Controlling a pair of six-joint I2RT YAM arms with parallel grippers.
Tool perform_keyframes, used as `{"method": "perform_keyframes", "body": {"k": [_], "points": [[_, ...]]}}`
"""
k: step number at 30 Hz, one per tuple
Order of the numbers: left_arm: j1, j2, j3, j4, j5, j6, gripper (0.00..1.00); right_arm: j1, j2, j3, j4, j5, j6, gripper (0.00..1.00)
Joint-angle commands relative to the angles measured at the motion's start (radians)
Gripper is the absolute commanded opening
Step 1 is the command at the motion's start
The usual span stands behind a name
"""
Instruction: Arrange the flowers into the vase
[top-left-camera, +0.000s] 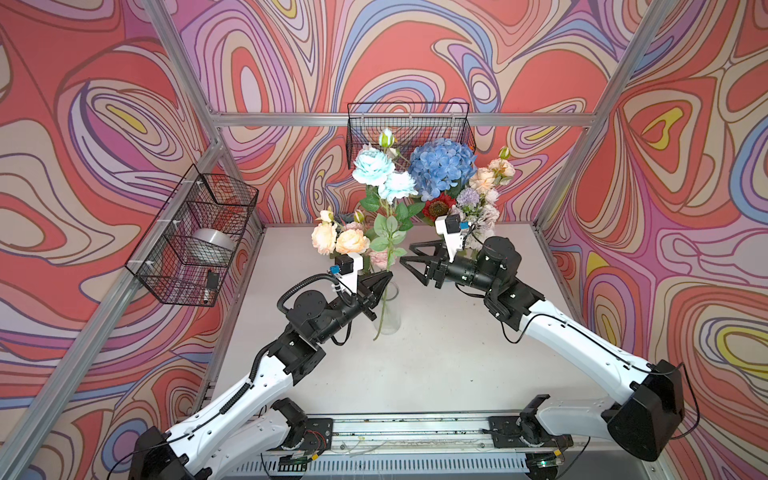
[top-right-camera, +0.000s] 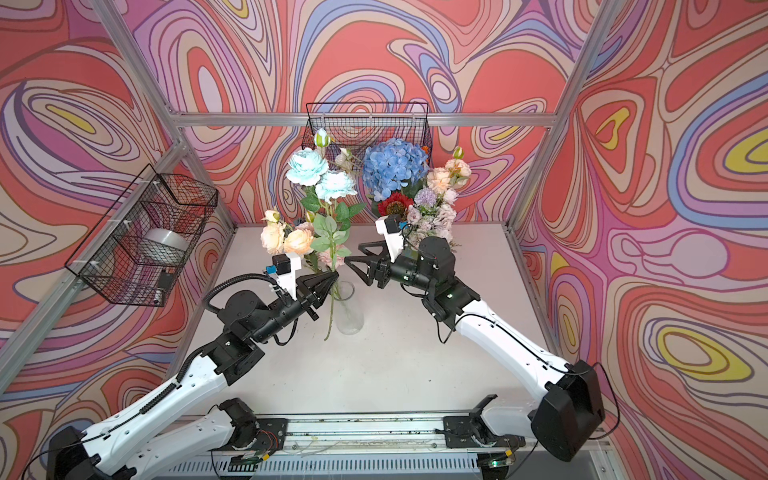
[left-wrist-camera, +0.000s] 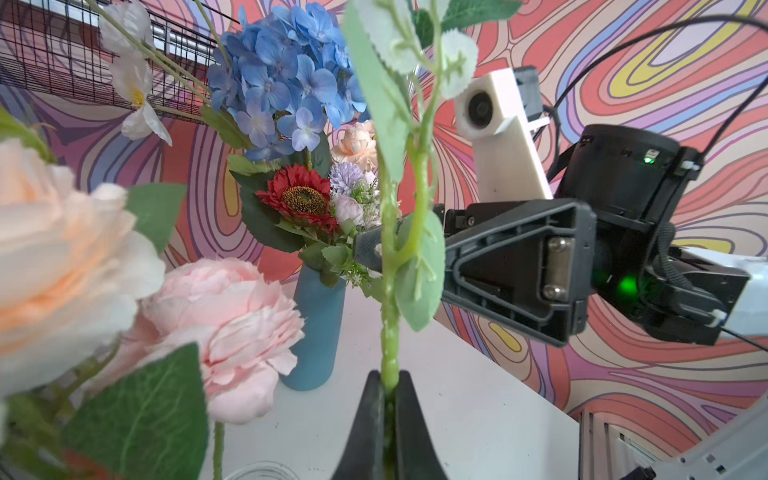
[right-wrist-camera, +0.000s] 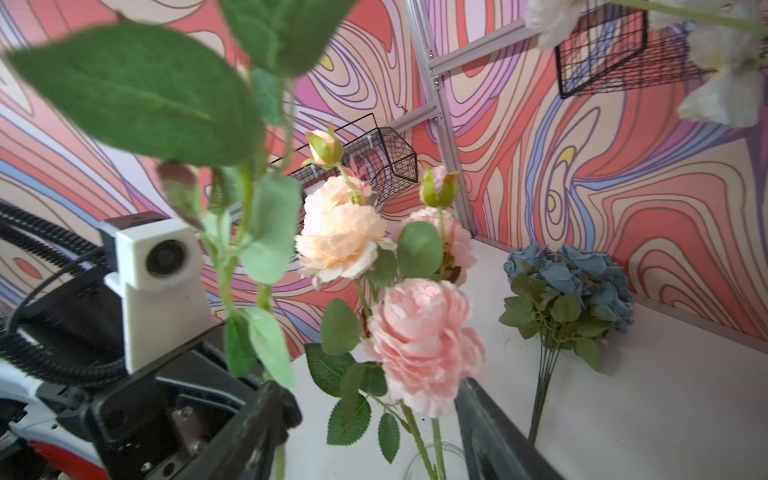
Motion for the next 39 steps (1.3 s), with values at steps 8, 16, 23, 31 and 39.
{"method": "perform_keyframes", "body": {"k": [8,16,23,31,39], "points": [[-0.013,0.009,0.036,0.065,0.053,0.037,0.00,0.044,0.034,0.047,0.062,-0.090,0.019,0.63],[-0.021,0.009,0.039,0.062,0.075,0.062,0.00,0.049,0.078,0.061,0.088,-0.118,0.055,0.33],[-0.029,0.012,0.048,0.049,0.079,0.076,0.00,0.051,0.088,0.056,0.090,-0.126,0.072,0.07],[-0.031,-0.007,0.042,0.039,0.059,0.047,0.72,0.051,0.045,0.014,0.053,-0.043,0.024,0.00],[-0.031,-0.144,-0.032,-0.095,-0.060,-0.028,0.88,0.050,-0.044,-0.020,-0.186,0.231,-0.118,0.00]]}}
